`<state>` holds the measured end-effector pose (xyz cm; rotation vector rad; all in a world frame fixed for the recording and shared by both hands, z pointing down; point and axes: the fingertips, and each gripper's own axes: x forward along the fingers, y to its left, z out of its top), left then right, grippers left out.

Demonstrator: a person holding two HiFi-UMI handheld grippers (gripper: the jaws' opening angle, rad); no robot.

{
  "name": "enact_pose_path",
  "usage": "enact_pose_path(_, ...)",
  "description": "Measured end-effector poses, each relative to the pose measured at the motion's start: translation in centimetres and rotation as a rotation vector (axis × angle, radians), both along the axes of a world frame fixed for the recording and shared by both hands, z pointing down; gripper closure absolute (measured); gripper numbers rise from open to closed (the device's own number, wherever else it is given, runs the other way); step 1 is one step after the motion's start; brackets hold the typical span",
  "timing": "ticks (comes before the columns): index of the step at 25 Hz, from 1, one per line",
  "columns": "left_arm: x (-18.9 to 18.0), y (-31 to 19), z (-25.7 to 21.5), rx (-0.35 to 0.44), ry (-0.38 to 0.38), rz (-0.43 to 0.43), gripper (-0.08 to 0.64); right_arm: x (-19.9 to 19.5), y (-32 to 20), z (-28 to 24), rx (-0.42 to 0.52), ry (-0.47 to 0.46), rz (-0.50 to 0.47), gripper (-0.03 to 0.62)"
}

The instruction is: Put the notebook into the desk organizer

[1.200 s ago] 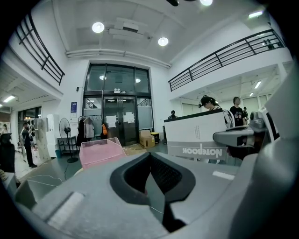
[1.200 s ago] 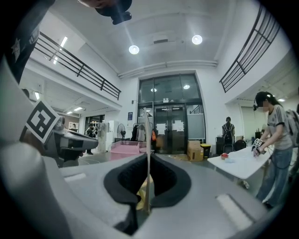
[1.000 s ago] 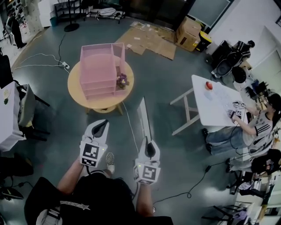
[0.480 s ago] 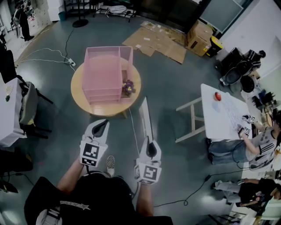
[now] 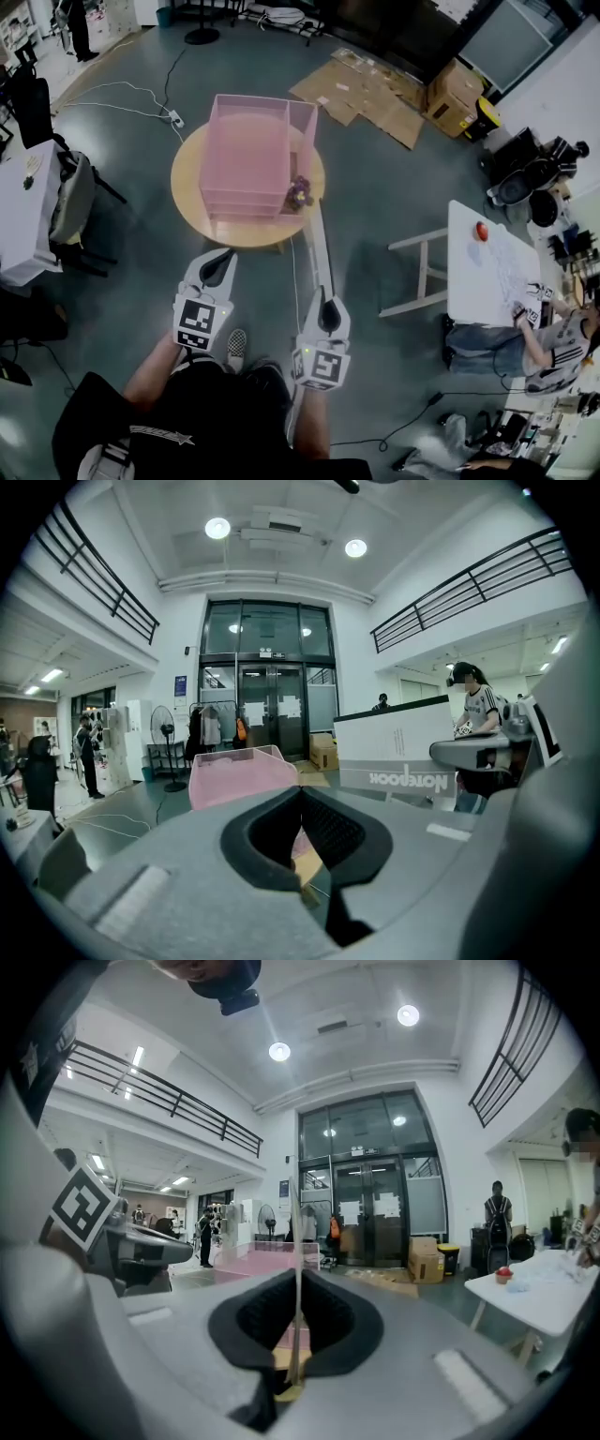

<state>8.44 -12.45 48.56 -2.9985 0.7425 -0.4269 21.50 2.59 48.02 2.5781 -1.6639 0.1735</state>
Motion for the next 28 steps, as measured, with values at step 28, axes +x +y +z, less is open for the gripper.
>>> enact_pose_path(28,-0.7,-8.6,-0.2,-0.005,0.01,-0.311,0.549,5.0,-14.2,-3.6,0.024,0.184,-0.244,0.578)
